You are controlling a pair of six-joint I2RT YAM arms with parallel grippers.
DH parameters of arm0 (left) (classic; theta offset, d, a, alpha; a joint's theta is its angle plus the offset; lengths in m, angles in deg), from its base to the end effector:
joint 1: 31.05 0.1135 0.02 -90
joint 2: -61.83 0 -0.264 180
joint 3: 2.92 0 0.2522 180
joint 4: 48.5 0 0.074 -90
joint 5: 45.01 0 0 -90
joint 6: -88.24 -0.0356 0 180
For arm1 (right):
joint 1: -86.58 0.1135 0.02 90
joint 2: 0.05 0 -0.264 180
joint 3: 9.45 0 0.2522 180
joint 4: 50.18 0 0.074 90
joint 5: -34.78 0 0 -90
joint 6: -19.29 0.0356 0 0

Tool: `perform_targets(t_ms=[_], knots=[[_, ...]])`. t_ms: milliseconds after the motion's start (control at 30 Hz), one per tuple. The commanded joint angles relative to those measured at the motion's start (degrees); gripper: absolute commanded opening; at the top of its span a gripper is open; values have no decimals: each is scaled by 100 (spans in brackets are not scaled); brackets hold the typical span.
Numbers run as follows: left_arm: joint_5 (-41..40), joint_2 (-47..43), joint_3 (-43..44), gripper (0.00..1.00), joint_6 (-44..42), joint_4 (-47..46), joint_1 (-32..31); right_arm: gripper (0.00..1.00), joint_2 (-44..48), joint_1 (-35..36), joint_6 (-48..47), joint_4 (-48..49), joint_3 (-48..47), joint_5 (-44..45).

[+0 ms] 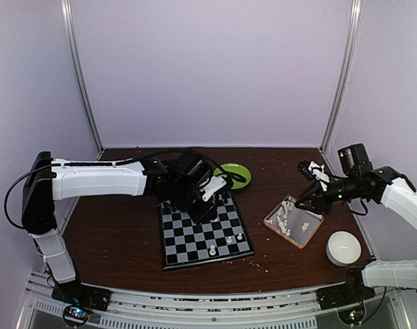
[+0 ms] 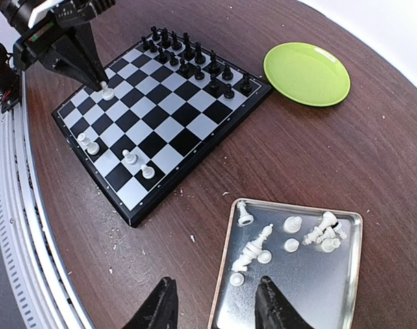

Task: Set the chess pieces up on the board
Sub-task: Place the pawn at f2.

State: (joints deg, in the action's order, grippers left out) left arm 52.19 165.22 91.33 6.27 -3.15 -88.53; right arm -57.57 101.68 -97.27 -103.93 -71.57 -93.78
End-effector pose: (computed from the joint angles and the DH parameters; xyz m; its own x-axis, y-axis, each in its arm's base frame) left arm 0.2079 -0.3343 0.2413 -0.5556 0.6137 -0.5609 0.8060 0.5632 -0.1822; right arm 0.1837 0.0725 0.2794 -0.3861 -0.4663 -0.7959 -0.8608 0.4922 0.1293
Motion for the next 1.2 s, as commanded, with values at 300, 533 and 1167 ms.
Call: perform_targets(t_ms=[300, 533, 1167], knots=[[-346, 686, -43, 2, -605, -139, -308, 39, -100, -24, -27, 152, 46, 130], [-199, 864, -112, 3, -654, -228, -360, 39, -197, -24, -98, 144, 35, 150], [-5, 1212, 102, 6, -669, -384, -493, 39, -237, -28, -138, 89, 36, 122]])
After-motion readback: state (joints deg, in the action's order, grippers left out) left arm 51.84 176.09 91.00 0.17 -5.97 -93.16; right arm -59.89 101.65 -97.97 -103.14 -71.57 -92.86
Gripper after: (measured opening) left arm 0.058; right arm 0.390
